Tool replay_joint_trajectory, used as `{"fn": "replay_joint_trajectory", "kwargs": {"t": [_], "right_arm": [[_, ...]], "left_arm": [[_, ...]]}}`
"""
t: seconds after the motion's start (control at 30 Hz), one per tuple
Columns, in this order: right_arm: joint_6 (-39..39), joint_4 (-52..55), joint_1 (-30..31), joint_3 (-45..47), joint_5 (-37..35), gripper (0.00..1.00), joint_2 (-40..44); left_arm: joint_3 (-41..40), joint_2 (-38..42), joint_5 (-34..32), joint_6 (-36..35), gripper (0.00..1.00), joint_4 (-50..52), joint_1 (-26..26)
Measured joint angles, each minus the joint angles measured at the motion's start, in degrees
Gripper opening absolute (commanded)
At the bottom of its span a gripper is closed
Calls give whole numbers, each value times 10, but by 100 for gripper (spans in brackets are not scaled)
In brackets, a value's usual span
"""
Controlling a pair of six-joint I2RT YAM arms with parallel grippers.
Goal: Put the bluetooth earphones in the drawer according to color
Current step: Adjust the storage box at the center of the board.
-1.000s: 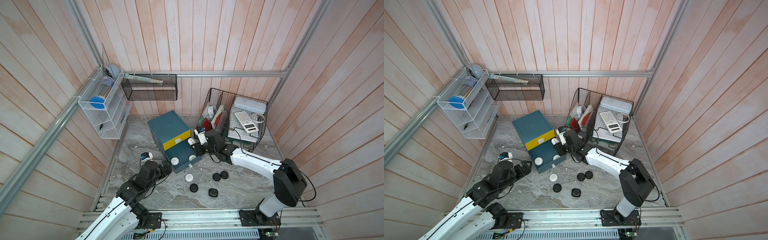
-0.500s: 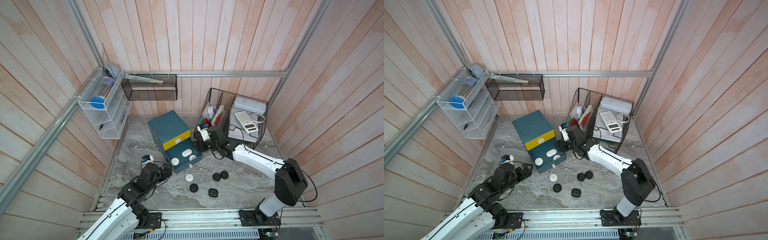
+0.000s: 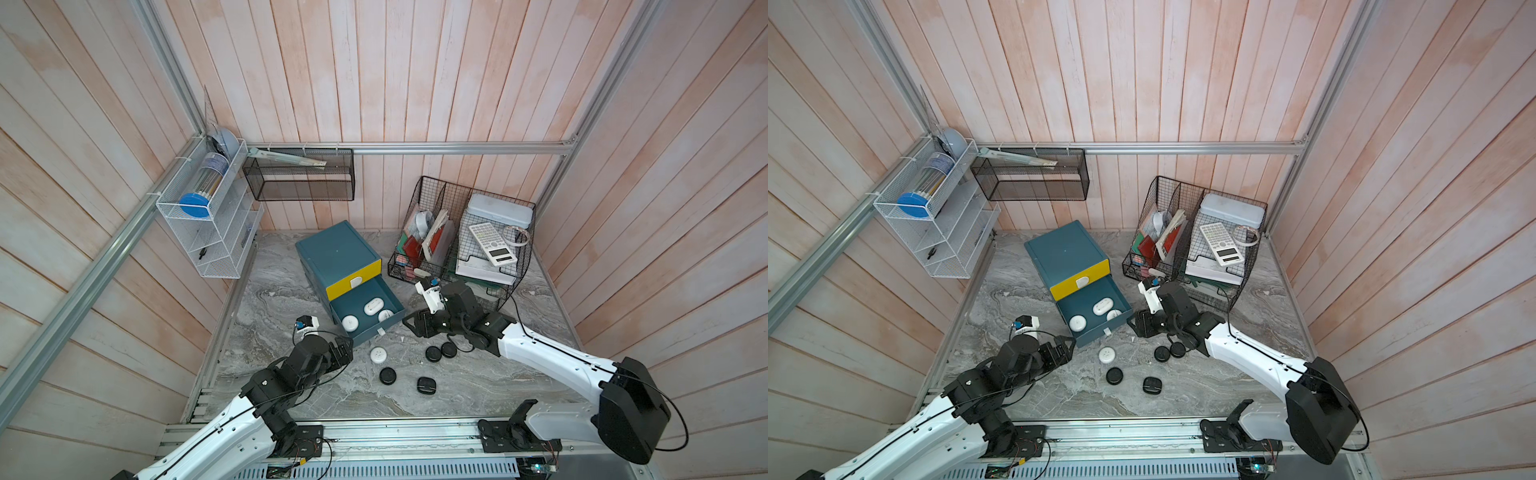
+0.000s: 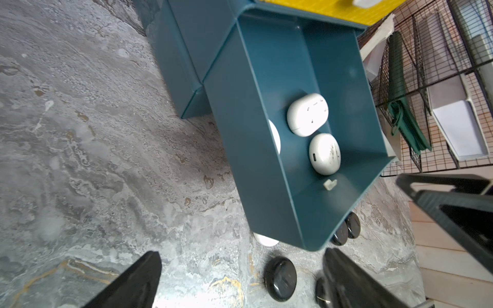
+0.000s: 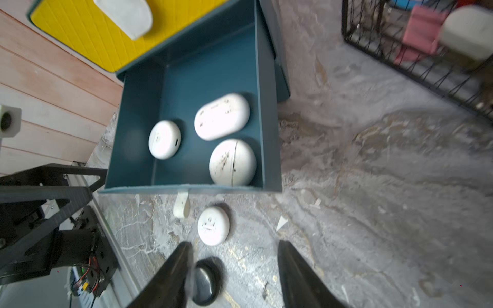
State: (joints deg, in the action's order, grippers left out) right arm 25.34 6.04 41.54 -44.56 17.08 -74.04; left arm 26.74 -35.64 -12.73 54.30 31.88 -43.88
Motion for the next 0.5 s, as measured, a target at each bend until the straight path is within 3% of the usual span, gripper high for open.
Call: {"fn": "replay_joint_trajectory", "kwargs": {"t": [0.23,0.5], "right_arm": [[47,-67,0,35,54,42,-22],[65,-118,-3,3,62,41,-111]], "left_arm": [[0,-23,-23,15,100,-3,-33],[-1,-46,-23,18,100,-40,-34]]}}
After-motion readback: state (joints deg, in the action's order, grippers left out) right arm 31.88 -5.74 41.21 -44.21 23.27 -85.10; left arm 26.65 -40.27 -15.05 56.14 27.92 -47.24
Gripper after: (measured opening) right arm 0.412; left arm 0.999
